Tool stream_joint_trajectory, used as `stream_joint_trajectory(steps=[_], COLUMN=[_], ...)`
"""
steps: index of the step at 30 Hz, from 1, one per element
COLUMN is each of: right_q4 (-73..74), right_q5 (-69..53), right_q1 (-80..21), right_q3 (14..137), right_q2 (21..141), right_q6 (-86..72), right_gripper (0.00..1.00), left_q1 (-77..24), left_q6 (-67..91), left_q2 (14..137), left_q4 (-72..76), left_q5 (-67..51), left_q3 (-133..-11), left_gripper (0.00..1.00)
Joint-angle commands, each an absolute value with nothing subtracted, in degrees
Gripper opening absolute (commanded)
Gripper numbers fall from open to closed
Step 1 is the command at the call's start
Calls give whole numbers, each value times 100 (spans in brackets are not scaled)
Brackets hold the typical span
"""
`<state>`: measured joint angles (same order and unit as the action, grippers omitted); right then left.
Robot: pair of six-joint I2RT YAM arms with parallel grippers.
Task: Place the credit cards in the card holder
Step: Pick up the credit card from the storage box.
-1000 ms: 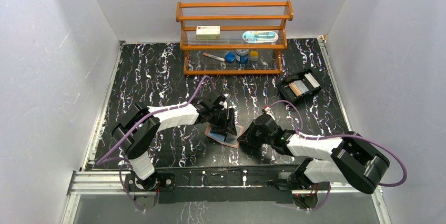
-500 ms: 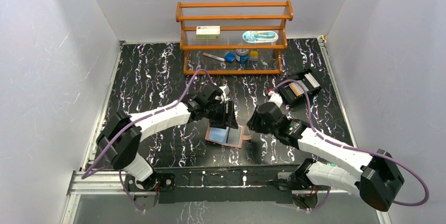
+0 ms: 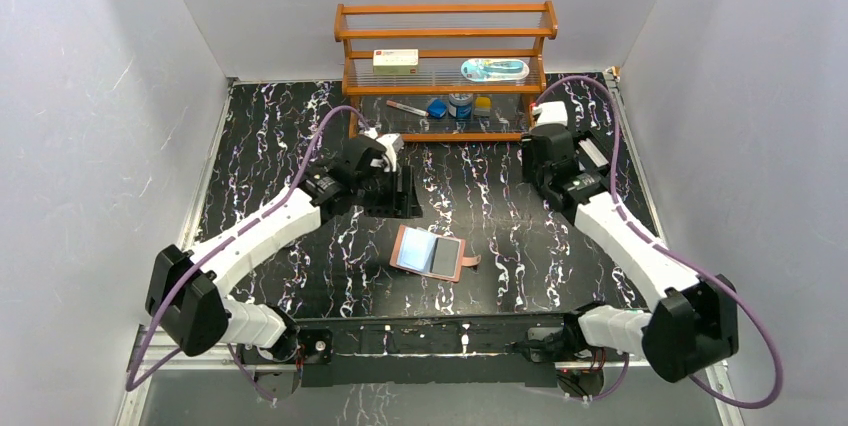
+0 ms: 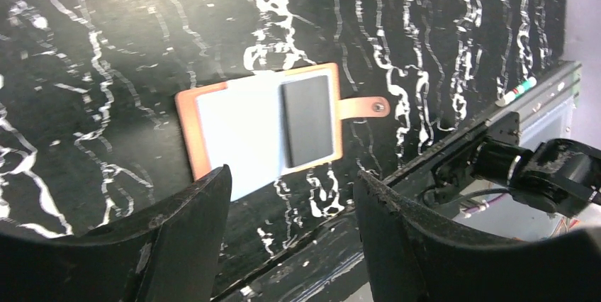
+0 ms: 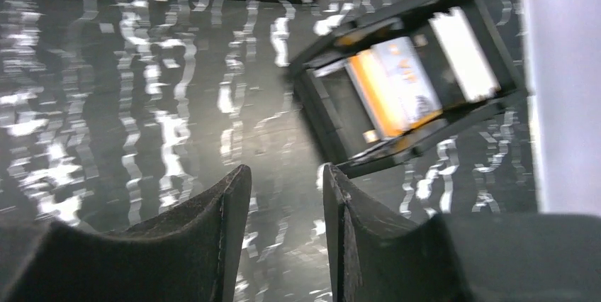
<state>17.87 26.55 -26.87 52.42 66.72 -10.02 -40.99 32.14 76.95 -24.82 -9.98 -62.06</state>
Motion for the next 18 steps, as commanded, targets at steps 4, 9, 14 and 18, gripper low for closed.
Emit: stream_joint_trajectory(steps=[4,9,14,18], right_q4=[917,698,519,584], right_q5=[2273,2354,2596,2582], right_q1=[-1536,-1042,-777,-618], right_q3=[5624,5797,5996,6119], right_q2=[7504,8202,8735,8994], right_q6=[972,1329,1809,1911], right_gripper=[52,55,58,60], left_q1=[-3441,-3403,-3405,-3406], left_q6=[2835,2941,3056,3059], left_q2=[7710,8080,8251,8455], left_q4=[-2859,-2546,-2221,-2118], left_q5=[-1764,-2074,-2233,-2025], left_q3=[-5773,-5412,-5185,-5139], left_gripper=[62,60,61,62])
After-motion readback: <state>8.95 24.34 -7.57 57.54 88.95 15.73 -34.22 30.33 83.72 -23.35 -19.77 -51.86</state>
